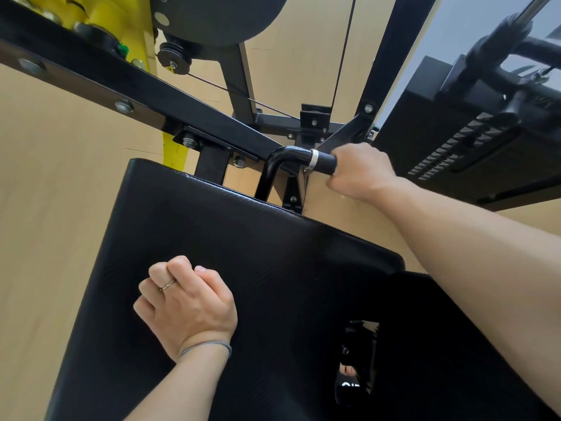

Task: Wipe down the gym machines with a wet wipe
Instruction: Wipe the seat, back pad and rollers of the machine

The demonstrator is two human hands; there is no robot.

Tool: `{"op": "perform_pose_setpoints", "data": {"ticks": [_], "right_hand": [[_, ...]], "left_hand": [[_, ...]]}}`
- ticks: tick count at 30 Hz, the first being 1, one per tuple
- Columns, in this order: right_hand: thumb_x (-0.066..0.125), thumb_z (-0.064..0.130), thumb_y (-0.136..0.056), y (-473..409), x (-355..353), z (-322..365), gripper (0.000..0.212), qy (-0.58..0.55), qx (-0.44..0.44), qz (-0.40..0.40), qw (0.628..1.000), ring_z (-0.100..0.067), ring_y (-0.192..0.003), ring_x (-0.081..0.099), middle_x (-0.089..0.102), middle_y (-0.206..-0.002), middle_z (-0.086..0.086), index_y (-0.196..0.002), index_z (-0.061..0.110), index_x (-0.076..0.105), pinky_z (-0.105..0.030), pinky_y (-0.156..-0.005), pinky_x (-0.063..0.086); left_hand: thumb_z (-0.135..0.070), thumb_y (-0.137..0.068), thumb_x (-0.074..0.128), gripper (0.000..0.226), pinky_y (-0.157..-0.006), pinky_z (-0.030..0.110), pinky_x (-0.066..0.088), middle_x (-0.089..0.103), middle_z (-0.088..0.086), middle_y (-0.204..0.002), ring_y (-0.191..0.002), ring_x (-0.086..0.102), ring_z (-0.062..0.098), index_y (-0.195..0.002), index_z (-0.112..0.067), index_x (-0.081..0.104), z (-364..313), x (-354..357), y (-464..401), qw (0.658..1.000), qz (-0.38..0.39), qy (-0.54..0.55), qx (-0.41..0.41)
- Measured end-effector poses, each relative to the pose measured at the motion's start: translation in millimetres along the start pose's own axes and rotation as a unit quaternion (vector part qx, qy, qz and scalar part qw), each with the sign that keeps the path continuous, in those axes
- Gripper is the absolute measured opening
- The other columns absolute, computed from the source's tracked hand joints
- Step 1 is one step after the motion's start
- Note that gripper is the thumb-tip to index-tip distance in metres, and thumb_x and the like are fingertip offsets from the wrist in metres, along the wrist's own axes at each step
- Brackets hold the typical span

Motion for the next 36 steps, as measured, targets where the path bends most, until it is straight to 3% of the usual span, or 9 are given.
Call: {"op": "perform_pose_setpoints", "data": {"ticks": [11,16,20,23,26,28,31,33,36], "right_hand": [[0.067,0.018,-0.096,45,18,-102,0.032,-0.035,0.271,-0.036,0.961,-0.028,-0.082,0.051,0.053,-0.091,-0.010,-0.124,0.005,0.059,-0.035,-0.072,0.043],[0.061,0.018,-0.099,77,41,-107,0.042,-0.207,0.418,0.000,0.884,-0.024,-0.074,0.060,0.060,-0.098,-0.012,-0.137,0.005,0.050,-0.030,-0.055,0.045],[0.066,0.022,-0.096,87,62,-55,0.019,-0.266,0.366,0.064,0.889,-0.021,-0.067,0.060,0.064,-0.087,-0.010,-0.100,0.004,0.061,-0.028,-0.049,0.038],[0.064,0.022,-0.094,93,57,-17,0.021,-0.370,0.350,0.047,0.859,-0.024,-0.070,0.062,0.064,-0.091,-0.011,-0.106,0.006,0.059,-0.029,-0.052,0.043],[0.068,0.020,-0.087,104,53,21,0.034,-0.515,0.326,0.016,0.793,-0.028,-0.090,0.065,0.065,-0.104,-0.010,-0.119,0.010,0.059,-0.039,-0.081,0.056],[0.067,0.013,-0.085,115,53,52,0.037,-0.565,0.290,0.019,0.772,-0.030,-0.096,0.065,0.064,-0.109,-0.011,-0.121,0.014,0.059,-0.044,-0.087,0.057],[0.066,0.002,-0.082,142,56,97,0.034,-0.594,0.252,0.059,0.762,-0.026,-0.094,0.064,0.062,-0.109,-0.012,-0.113,0.014,0.060,-0.043,-0.087,0.057],[0.063,-0.002,-0.083,167,50,129,0.022,-0.617,0.214,0.097,0.751,-0.015,-0.078,0.058,0.061,-0.098,-0.006,-0.096,0.016,0.060,-0.035,-0.076,0.052],[0.068,0.008,-0.073,215,42,171,0.024,-0.643,0.202,0.147,0.724,-0.022,-0.087,0.063,0.065,-0.102,-0.009,-0.096,0.013,0.064,-0.037,-0.078,0.049]], "left_hand": [[-0.020,-0.093,0.038,0.013,-0.077,0.050,0.029,0.038,0.014,-0.101,-0.085,0.035,0.033,-0.096,-0.007,0.042,1,-1,1,1.000,-0.014,0.004,0.000],[-0.020,-0.093,0.039,0.011,-0.076,0.050,0.030,0.038,0.013,-0.100,-0.084,0.035,0.033,-0.096,-0.009,0.041,0,-3,1,1.000,-0.014,0.012,-0.004],[-0.020,-0.094,0.041,0.012,-0.074,0.049,0.030,0.040,0.014,-0.100,-0.084,0.037,0.033,-0.096,-0.009,0.041,0,-5,0,1.000,-0.009,0.003,0.000],[-0.020,-0.094,0.044,0.013,-0.073,0.048,0.031,0.043,0.015,-0.100,-0.084,0.040,0.034,-0.098,-0.008,0.043,-1,-9,-1,1.000,0.006,-0.006,0.007],[-0.022,-0.094,0.045,0.013,-0.073,0.046,0.033,0.045,0.013,-0.103,-0.085,0.041,0.032,-0.098,-0.010,0.043,-1,-16,-4,0.999,0.046,0.010,0.001],[-0.024,-0.094,0.048,0.012,-0.078,0.044,0.037,0.046,0.008,-0.106,-0.089,0.043,0.027,-0.099,-0.014,0.045,3,-22,-6,0.994,0.094,0.054,-0.019],[-0.026,-0.096,0.051,0.018,-0.088,0.038,0.040,0.046,-0.002,-0.110,-0.097,0.047,0.019,-0.112,-0.020,0.049,12,-32,1,0.961,0.194,0.188,-0.056],[-0.029,-0.098,0.051,0.025,-0.090,0.034,0.044,0.054,-0.005,-0.108,-0.100,0.053,0.015,-0.123,-0.024,0.050,22,-33,16,0.900,0.286,0.308,-0.113],[-0.036,-0.097,0.051,0.035,-0.097,0.040,0.051,0.063,-0.007,-0.103,-0.103,0.062,0.014,-0.132,-0.030,0.050,41,-47,48,0.806,0.359,0.428,-0.197]]}}
Point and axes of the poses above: each hand's wrist, its own y-axis away from the middle knuckle, its own x-axis out of the palm, z = x × y, the point moved 9 cm from there along -y, towards the middle knuckle
